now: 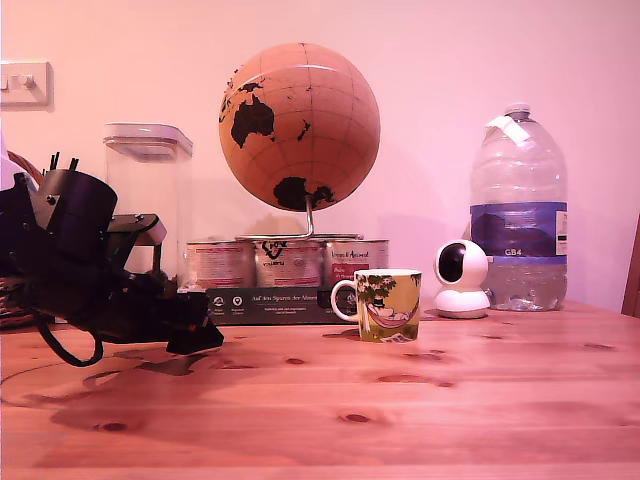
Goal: Pick up the coffee capsules from the table one by one and drop them inside the nearest coffee cup
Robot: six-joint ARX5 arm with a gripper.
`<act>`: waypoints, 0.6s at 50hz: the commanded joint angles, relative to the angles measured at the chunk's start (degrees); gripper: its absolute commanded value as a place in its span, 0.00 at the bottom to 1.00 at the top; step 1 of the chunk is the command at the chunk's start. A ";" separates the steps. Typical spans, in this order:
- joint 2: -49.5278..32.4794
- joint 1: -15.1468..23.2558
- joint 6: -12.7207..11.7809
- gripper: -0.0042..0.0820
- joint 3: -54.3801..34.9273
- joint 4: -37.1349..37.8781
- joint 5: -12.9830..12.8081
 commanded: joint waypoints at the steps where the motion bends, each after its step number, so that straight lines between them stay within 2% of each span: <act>1: 2.05 -0.17 0.46 0.77 0.07 0.52 -0.11; 8: 2.05 -0.17 0.48 0.76 0.09 1.38 -0.66; 12: 2.08 -0.17 0.48 0.72 0.13 1.40 -0.61; 17: 2.10 -0.17 0.50 0.59 0.28 1.44 -0.50; 24: 2.34 -0.17 0.55 0.33 0.28 2.05 -0.42; 30: 2.43 -0.17 0.52 0.24 0.28 2.64 -0.42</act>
